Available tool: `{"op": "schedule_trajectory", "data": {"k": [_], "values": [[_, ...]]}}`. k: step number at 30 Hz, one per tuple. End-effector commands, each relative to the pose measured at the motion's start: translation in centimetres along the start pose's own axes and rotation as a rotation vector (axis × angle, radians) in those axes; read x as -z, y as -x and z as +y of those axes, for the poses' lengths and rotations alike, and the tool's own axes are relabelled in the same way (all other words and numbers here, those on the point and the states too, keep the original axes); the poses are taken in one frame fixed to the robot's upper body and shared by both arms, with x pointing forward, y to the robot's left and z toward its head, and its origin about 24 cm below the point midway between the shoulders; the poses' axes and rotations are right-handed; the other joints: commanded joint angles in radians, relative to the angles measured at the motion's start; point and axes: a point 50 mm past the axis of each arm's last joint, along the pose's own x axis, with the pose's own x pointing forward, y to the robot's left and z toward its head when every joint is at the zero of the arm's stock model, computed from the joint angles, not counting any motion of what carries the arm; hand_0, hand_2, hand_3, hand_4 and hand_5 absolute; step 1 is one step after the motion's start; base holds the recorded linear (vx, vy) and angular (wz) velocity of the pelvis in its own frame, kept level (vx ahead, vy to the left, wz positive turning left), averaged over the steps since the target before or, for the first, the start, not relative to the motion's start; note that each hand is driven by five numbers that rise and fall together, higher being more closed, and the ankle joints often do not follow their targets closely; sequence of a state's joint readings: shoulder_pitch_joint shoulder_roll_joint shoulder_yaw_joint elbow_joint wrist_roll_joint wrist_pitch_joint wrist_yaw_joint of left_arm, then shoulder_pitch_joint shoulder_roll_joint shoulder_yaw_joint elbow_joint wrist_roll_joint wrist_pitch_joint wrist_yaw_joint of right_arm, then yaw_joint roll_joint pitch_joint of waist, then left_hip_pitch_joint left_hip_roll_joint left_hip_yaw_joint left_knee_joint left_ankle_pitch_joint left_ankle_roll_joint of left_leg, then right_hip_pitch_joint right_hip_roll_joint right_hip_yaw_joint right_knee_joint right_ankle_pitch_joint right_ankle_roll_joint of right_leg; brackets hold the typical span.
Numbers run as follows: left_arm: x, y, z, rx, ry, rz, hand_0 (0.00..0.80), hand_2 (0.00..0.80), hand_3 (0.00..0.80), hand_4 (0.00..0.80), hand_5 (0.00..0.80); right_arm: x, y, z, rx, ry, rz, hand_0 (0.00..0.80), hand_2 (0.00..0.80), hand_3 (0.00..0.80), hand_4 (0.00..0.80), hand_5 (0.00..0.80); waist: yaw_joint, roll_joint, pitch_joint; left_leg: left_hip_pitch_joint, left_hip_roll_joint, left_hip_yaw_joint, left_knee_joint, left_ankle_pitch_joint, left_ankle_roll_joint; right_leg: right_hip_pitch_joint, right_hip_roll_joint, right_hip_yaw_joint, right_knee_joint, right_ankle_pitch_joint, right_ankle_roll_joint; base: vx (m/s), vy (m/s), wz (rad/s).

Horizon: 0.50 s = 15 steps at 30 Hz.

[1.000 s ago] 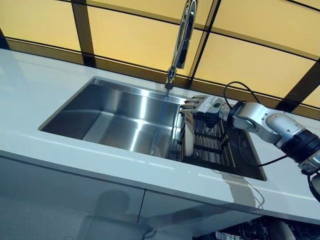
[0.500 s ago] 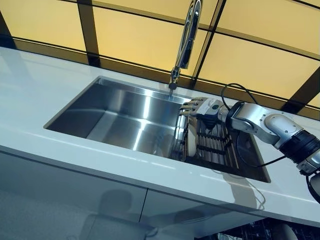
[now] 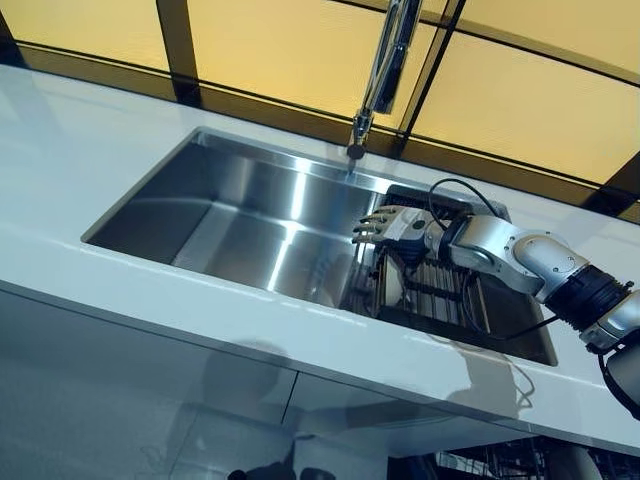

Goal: Take plates into dishwasher

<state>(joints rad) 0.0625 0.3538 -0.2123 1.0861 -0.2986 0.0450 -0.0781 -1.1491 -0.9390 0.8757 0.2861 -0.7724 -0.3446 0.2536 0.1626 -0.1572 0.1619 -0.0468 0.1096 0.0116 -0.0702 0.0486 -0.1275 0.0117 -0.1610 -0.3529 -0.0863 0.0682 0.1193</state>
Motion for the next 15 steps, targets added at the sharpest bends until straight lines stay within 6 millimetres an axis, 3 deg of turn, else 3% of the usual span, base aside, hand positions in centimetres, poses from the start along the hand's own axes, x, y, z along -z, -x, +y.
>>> {"op": "schedule_trajectory", "data": {"k": [1, 4, 5, 15], "values": [[-1.1, -0.4, -0.7, 0.016, -0.021, -0.014, 0.000, 0.000, 0.000, 0.000, 0.000, 1.2, 0.4, -0.2, -0.013, 0.045, 0.055, 0.722, 0.722, 0.722, 0.722, 0.722, 0.039, -0.004, 0.016, -0.014, -0.030, 0.020, -0.017, 0.007, 0.031, -0.003, -0.033, 0.013, -0.001, 0.026, 0.043, 0.000, 0.000, 0.00], [-1.1, -0.4, -0.7, 0.016, -0.021, -0.014, 0.000, 0.000, 0.000, 0.000, 0.000, 1.2, 0.4, -0.2, -0.013, 0.045, 0.055, 0.722, 0.722, 0.722, 0.722, 0.722, 0.039, -0.004, 0.016, -0.014, -0.030, 0.020, -0.017, 0.007, 0.031, -0.003, -0.033, 0.013, -0.001, 0.026, 0.043, 0.000, 0.000, 0.00], [-1.2, -0.4, -0.7, 0.017, -0.020, -0.016, 0.000, 0.000, 0.000, 0.000, 0.000, 1.3, 0.4, -0.1, -0.015, 0.055, 0.056, 0.800, 0.800, 0.800, 0.800, 0.800, 0.038, -0.003, 0.017, -0.016, -0.030, 0.020, -0.017, 0.007, 0.031, -0.005, -0.033, 0.013, -0.001, 0.027, 0.044, 0.000, 0.000, 0.00], [-1.0, -0.3, -0.9, 0.023, -0.021, -0.018, 0.000, 0.000, 0.000, 0.000, 0.000, 2.5, 1.2, -0.1, -0.014, 0.092, 0.106, 0.800, 0.800, 0.800, 0.800, 0.800, 0.026, -0.001, 0.007, -0.003, -0.027, 0.032, -0.017, 0.004, 0.031, 0.000, -0.037, 0.017, -0.001, 0.028, 0.047, 0.007, 0.002, 0.00]]}}
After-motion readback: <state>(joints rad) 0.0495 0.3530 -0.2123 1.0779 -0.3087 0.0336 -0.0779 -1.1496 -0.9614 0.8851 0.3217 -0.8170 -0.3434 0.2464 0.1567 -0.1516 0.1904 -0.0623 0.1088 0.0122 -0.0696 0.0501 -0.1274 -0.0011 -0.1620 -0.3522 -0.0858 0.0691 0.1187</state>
